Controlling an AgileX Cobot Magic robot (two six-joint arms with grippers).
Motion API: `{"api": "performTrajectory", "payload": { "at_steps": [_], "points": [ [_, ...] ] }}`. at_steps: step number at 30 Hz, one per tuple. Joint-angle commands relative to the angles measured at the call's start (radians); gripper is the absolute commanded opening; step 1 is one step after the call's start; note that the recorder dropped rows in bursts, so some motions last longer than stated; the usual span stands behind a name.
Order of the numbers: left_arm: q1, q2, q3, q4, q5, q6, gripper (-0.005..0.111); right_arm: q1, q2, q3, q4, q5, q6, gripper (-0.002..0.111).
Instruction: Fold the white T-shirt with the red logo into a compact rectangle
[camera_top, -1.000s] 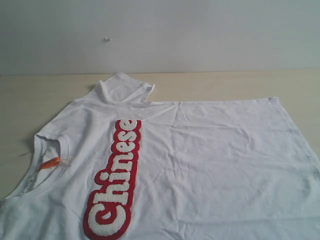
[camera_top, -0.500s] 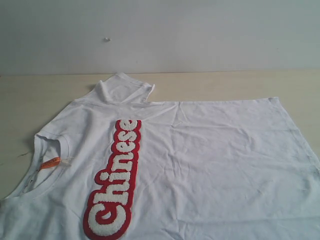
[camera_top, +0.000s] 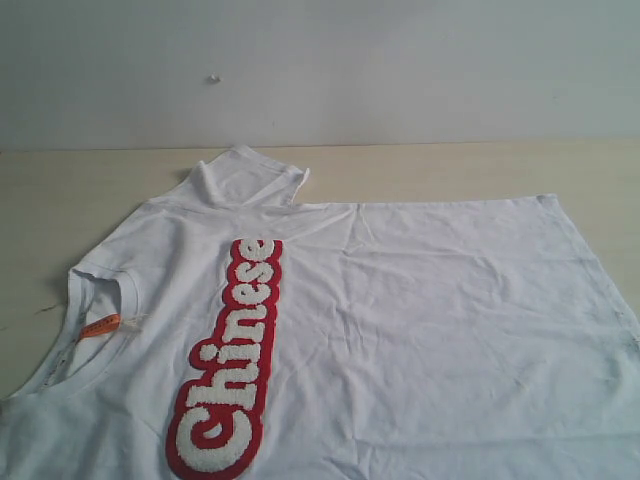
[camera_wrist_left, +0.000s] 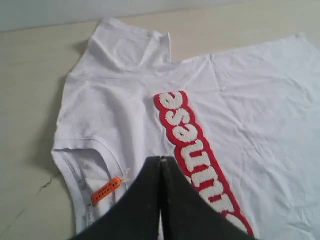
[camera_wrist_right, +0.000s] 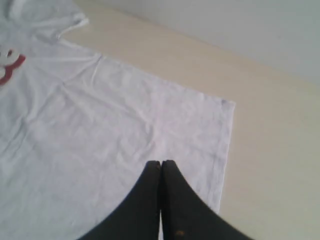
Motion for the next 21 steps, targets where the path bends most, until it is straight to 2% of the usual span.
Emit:
{"api": "performTrajectory", "payload": {
  "at_steps": [1, 6, 10, 14, 16, 21],
  "points": [
    [-0.005, 0.1, -0.045, -0.054, 0.045, 0.144, 0.0, 0.037, 0.113, -0.055, 0.003, 0.097, -0.105, 0.0],
    [-0.005, 0.229, -0.097, -0.132, 0.129, 0.317, 0.0, 0.047, 0.249, -0.119, 0.003, 0.176, -0.209, 0.0],
    [-0.005, 0.305, -0.138, -0.088, 0.259, 0.493, 0.0, 0.047, 0.319, -0.149, 0.003, 0.174, -0.258, 0.0],
    [-0.011, 0.351, -0.146, -0.018, 0.309, 0.572, 0.0, 0.047, 0.376, -0.158, 0.024, 0.181, -0.469, 0.0],
    [-0.036, 0.368, -0.146, 0.058, 0.331, 0.598, 0.0, 0.047, 0.398, -0.158, 0.025, 0.202, -0.606, 0.0],
    [-0.175, 0.41, -0.146, 0.272, 0.36, 0.6, 0.0, 0.047, 0.435, -0.158, 0.067, 0.287, -0.843, 0.0]
  ]
}}
